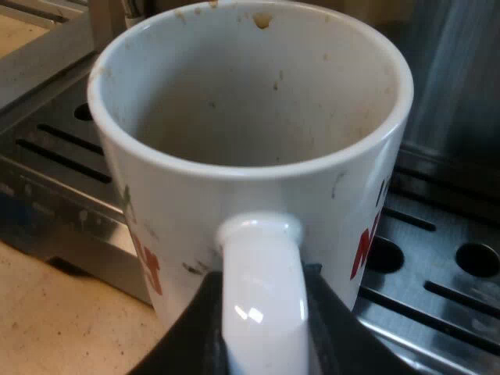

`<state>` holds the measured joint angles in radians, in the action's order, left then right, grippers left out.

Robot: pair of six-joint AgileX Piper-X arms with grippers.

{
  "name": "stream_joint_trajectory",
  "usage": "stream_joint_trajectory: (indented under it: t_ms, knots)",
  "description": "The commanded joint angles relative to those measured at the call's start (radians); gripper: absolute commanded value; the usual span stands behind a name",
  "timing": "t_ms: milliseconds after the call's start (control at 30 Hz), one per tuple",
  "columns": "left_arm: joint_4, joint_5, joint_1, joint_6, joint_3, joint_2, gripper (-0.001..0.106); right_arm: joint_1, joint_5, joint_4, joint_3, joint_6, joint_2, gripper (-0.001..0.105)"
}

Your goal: Place mug into machine

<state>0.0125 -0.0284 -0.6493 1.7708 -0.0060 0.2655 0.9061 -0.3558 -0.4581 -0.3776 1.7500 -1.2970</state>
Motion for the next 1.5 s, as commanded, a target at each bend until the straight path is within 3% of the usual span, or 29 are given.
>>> stream_joint_trajectory:
  t_ms: [33, 467, 667, 833, 867, 1000, 1033, 1400, 1500]
  knots:
    - [-0.013, 0.009, -0.002, 0.010, -0.003, 0.001, 0.082, -0.002, -0.007, -0.075, -0.076, 0.012, -0.055, 0.000]
    - [-0.013, -0.057, -0.002, 0.010, -0.003, 0.001, 0.082, -0.007, -0.007, -0.114, -0.221, 0.012, -0.241, 0.000]
    - [-0.013, -0.056, -0.002, 0.010, -0.003, 0.001, 0.082, -0.007, -0.007, -0.114, -0.229, 0.012, -0.252, 0.000]
    - [-0.013, -0.056, -0.002, 0.010, -0.003, 0.001, 0.082, -0.007, -0.007, -0.114, -0.229, -0.002, -0.252, 0.023]
    - [-0.013, -0.056, -0.002, 0.010, -0.003, 0.001, 0.082, -0.007, -0.007, -0.114, -0.229, -0.003, -0.252, 0.036]
    - [-0.013, -0.056, -0.002, 0.010, -0.003, 0.001, 0.082, -0.007, -0.007, -0.114, -0.229, -0.003, -0.252, 0.047]
    - [-0.013, -0.056, -0.002, 0.010, -0.003, 0.001, 0.082, -0.003, -0.052, -0.114, -0.225, -0.003, -0.245, 0.052]
    - [-0.013, -0.056, -0.002, 0.010, -0.003, 0.001, 0.082, 0.045, -0.081, -0.078, -0.161, -0.003, -0.164, 0.052]
    - [-0.013, -0.056, -0.002, 0.010, -0.003, 0.001, 0.082, 0.080, -0.081, -0.083, -0.114, -0.039, -0.164, 0.052]
